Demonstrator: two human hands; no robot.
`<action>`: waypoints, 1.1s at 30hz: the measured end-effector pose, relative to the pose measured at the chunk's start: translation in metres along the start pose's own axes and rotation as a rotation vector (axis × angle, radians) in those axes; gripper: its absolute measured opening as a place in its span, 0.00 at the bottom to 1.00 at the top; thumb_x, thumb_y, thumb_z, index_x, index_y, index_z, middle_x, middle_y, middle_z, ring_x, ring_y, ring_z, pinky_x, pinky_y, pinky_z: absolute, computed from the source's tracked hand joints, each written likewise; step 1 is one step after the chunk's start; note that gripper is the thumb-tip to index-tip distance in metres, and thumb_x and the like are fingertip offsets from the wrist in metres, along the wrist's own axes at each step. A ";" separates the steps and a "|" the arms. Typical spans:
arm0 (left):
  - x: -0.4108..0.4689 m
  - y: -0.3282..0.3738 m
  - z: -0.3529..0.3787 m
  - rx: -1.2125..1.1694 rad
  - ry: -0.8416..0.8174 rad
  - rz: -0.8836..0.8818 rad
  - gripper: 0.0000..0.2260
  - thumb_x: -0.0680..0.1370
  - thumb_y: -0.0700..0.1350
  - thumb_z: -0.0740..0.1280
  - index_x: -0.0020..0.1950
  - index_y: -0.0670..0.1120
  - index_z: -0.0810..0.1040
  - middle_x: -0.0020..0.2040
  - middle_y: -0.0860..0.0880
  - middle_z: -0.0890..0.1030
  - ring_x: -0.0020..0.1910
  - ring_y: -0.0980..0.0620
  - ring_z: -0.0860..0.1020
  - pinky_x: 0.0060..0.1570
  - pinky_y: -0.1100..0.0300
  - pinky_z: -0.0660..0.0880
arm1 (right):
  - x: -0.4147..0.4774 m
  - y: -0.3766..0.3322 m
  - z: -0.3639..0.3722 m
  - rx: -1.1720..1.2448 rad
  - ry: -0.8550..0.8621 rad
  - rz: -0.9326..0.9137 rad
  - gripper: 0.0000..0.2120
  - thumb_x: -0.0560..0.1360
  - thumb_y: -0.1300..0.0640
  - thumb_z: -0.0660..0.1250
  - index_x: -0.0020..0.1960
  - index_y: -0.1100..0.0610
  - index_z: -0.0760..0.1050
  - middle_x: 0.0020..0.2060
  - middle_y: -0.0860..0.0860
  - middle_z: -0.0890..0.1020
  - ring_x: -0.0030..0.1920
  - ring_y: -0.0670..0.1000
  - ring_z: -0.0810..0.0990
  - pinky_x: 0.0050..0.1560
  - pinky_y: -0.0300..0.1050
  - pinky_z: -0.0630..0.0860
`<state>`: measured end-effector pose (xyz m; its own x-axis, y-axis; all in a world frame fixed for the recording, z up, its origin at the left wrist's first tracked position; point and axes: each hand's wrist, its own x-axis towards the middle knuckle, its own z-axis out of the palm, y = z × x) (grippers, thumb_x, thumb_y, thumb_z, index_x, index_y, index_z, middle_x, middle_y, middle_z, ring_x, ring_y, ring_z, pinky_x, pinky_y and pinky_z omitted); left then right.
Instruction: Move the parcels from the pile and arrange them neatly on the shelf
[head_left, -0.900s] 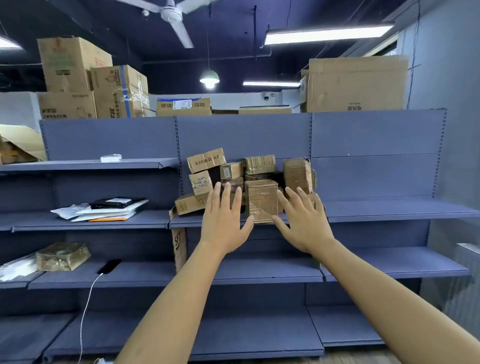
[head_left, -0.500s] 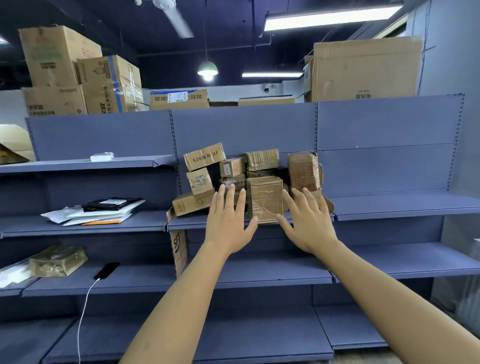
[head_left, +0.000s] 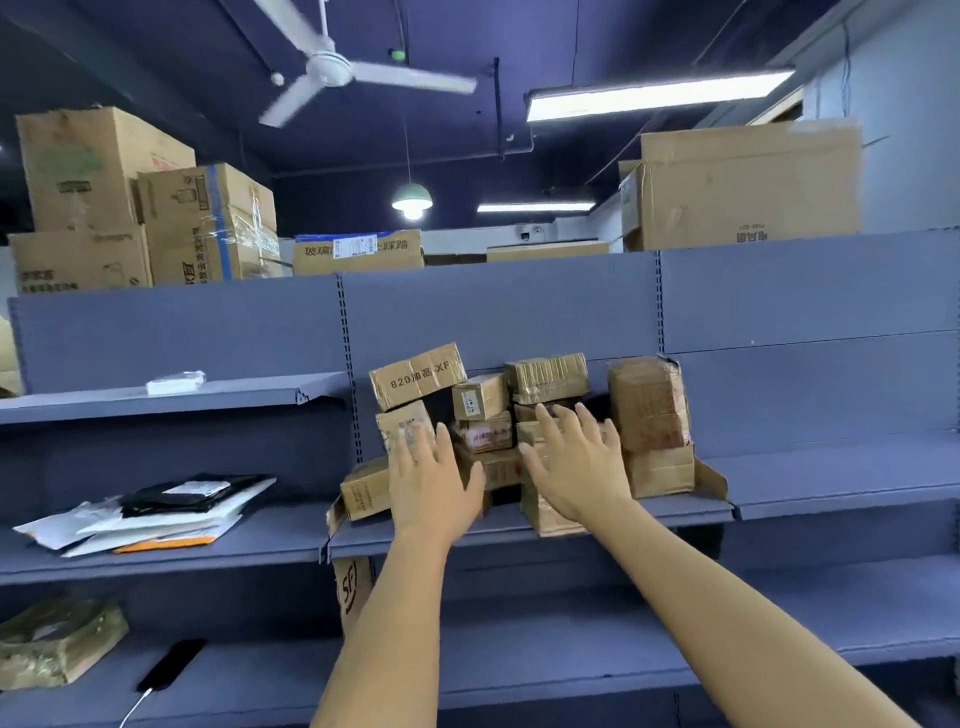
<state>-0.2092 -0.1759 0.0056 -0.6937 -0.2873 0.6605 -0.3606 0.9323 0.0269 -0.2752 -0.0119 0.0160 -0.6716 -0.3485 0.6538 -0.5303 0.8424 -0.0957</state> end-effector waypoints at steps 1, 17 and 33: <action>0.007 0.001 0.007 -0.014 -0.012 0.012 0.33 0.80 0.60 0.51 0.78 0.42 0.50 0.77 0.38 0.53 0.76 0.37 0.50 0.75 0.46 0.50 | 0.006 -0.002 0.009 -0.005 -0.007 0.000 0.30 0.80 0.39 0.48 0.78 0.52 0.53 0.76 0.53 0.62 0.77 0.58 0.53 0.74 0.62 0.51; 0.132 0.012 0.117 0.003 -0.056 -0.019 0.32 0.80 0.60 0.51 0.78 0.43 0.49 0.78 0.39 0.52 0.77 0.39 0.48 0.74 0.45 0.50 | 0.131 0.024 0.130 -0.019 -0.029 -0.088 0.31 0.80 0.39 0.48 0.78 0.54 0.54 0.75 0.54 0.63 0.77 0.59 0.54 0.73 0.65 0.48; 0.217 -0.011 0.198 0.041 -0.078 -0.055 0.31 0.80 0.59 0.51 0.78 0.43 0.50 0.78 0.40 0.52 0.76 0.40 0.54 0.73 0.46 0.54 | 0.236 0.067 0.213 0.060 -0.045 0.005 0.29 0.80 0.40 0.48 0.77 0.54 0.57 0.74 0.55 0.64 0.76 0.57 0.56 0.73 0.63 0.51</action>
<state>-0.4793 -0.2921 -0.0002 -0.7180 -0.3559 0.5982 -0.4237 0.9053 0.0301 -0.5794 -0.1258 0.0039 -0.6964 -0.3635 0.6187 -0.5556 0.8188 -0.1443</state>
